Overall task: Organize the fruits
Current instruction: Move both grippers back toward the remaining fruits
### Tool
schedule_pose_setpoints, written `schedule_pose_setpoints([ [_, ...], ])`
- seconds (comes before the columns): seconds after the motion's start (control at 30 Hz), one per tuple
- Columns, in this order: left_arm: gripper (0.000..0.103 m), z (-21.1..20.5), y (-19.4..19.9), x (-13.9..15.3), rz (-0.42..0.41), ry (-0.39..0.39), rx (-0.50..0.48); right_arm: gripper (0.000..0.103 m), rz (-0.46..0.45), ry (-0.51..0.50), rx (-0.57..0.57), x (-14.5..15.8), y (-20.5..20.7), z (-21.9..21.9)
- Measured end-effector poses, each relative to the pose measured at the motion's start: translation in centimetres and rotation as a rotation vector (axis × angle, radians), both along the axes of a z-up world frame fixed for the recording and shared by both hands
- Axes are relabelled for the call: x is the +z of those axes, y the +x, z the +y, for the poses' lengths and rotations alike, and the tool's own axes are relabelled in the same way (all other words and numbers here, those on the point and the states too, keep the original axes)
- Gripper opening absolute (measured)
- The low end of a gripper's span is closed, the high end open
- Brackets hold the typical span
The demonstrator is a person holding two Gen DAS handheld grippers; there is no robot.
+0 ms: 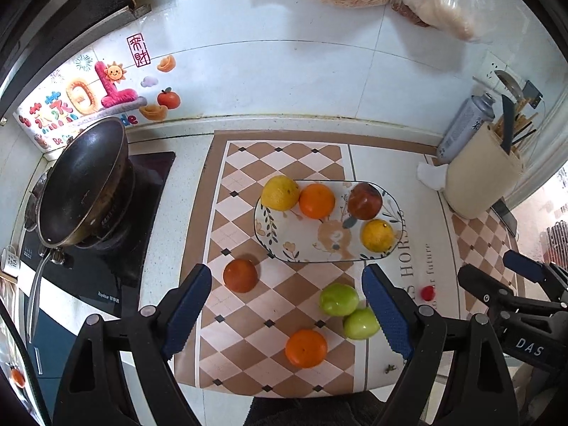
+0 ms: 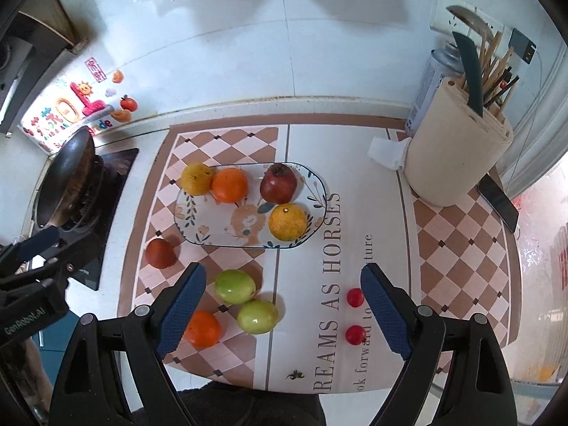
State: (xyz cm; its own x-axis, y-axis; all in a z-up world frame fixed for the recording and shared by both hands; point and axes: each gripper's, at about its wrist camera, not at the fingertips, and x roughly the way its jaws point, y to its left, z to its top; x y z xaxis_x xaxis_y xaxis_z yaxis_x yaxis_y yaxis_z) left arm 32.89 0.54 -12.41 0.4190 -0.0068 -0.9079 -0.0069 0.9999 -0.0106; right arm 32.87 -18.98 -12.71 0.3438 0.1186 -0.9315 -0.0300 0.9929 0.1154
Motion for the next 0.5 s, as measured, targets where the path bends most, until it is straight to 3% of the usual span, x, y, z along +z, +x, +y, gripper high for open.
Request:
schedule_pose_setpoints([
  [0.23, 0.087, 0.7, -0.5, -0.6, 0.017, 0.0, 0.019, 0.091, 0.019, 0.067, 0.007, -0.2, -0.4, 0.2],
  [0.3, 0.09, 0.7, -0.2, -1.8, 0.054, 0.0, 0.006, 0.091, 0.068, 0.074, 0.021, -2.4, -0.1, 0.5],
  [0.37, 0.101, 0.7, 0.0, -3.6, 0.091, 0.025, 0.0, 0.091, 0.125, 0.085, 0.033, -5.2, 0.2, 0.8],
  [0.5, 0.101, 0.7, 0.2, -8.5, 0.189, 0.092, -0.005, 0.091, 0.282, 0.11, 0.04, -12.2, 0.5, 1.5],
])
